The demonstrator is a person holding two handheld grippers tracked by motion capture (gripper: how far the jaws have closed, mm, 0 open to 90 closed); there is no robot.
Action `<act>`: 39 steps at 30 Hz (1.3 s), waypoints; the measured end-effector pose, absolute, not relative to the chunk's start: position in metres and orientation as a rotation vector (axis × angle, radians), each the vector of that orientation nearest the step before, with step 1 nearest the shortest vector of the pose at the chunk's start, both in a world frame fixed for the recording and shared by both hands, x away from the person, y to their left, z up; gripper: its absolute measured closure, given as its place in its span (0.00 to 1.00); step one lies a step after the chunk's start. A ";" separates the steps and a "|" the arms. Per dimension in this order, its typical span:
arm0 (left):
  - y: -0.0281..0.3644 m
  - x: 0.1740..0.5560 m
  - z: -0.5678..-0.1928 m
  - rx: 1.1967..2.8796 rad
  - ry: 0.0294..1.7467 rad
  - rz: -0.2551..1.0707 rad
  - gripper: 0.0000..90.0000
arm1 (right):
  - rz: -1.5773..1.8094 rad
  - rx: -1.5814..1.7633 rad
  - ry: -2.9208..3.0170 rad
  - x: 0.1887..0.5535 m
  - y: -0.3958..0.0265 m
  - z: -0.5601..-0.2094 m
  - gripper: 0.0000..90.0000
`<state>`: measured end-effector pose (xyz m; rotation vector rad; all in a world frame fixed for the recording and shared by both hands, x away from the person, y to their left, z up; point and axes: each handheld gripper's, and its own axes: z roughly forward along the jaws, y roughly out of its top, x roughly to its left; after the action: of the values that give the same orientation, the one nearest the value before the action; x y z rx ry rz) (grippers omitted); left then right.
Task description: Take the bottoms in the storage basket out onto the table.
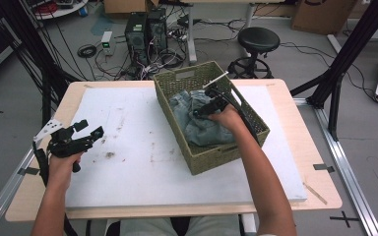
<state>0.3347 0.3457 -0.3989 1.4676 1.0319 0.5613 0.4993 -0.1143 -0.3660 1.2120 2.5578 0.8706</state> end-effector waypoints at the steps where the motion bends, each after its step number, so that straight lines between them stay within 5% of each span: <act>1: 0.346 0.335 -0.399 1.466 1.031 0.561 0.19 | 0.885 1.216 2.576 0.502 -0.110 -0.371 0.20; 21: 0.350 0.332 -0.402 1.453 1.050 0.569 0.19 | 0.758 1.275 2.582 0.525 -0.092 -0.408 0.15; 26: 0.351 0.332 -0.403 1.456 1.055 0.569 0.19 | 0.726 1.233 2.684 0.520 -0.083 -0.410 0.32; 32: 0.352 0.331 -0.403 1.452 1.059 0.573 0.20 | 0.767 1.232 2.753 0.519 -0.082 -0.404 0.70; 39: 0.354 0.333 -0.405 1.448 1.061 0.571 0.21 | 1.301 1.260 2.631 0.514 -0.115 -0.371 0.77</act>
<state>0.3328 0.3542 -0.4050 1.4476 1.0609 0.5707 0.5143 -0.1154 -0.3709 1.2604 2.6312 1.3006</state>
